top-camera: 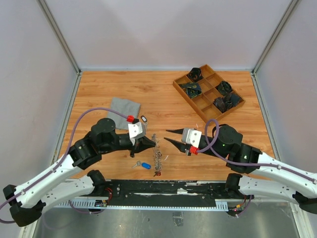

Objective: Put the keys on the keyring

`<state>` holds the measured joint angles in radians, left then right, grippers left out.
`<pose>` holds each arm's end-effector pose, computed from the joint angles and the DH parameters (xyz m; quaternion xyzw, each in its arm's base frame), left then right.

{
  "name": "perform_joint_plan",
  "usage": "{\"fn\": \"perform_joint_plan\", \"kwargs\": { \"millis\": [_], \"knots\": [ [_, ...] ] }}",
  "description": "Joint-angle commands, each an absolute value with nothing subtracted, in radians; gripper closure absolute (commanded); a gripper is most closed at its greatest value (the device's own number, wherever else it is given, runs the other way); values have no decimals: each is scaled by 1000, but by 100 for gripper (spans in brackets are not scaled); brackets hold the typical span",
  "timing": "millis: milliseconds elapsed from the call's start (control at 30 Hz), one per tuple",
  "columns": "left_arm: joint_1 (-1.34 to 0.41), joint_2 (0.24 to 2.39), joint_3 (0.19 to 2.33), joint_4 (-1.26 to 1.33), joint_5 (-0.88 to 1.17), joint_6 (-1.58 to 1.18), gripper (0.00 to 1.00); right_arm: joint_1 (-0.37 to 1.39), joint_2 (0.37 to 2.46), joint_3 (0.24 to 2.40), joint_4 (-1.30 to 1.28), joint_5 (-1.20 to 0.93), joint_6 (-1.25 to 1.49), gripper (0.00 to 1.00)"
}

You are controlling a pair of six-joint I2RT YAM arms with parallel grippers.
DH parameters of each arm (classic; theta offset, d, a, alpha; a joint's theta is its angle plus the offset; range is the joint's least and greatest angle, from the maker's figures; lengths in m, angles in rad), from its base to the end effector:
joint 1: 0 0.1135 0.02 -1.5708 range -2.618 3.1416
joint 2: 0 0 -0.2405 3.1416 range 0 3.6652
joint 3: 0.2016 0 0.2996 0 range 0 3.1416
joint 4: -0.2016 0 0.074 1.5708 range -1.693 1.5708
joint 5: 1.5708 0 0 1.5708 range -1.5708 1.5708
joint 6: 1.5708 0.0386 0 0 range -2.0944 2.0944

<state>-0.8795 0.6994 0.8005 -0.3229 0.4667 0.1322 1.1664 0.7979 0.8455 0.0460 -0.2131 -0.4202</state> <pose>0.1318 -0.1865 0.3338 0.4945 0.5947 -0.3899 0.4997 0.0923 0.2364 0.3700 -0.5322 0.4136 0.3347 0.6585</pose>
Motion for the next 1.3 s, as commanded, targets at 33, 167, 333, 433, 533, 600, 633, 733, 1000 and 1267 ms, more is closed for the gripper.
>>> {"fn": "perform_joint_plan", "kwargs": {
  "millis": [33,167,333,433,533,600,633,733,1000,1267],
  "knots": [
    [-885,765,800,-282,372,36,99,1155,753,827,38,63,-454,69],
    [-885,816,763,-177,250,-27,100,1155,735,820,36,112,-437,69],
    [-885,885,740,-146,201,-49,99,1155,720,821,20,128,-424,69],
    [-885,904,746,-180,187,-49,99,1155,715,817,15,129,-415,69],
    [-885,902,752,-227,157,-29,99,1155,719,816,13,127,-411,69],
    [-885,899,750,-250,136,-20,100,1155,726,817,11,125,-410,69],
    [-885,900,747,-256,126,-20,100,1155,729,817,12,121,-410,69],
    [-885,906,732,-257,111,-25,100,1155,738,819,14,115,-408,70],
    [-885,931,726,-298,108,-21,99,1155,745,826,-11,100,-406,70],
    [-885,958,719,-330,117,-13,99,1155,761,827,-17,86,-402,70]
  ]
}}
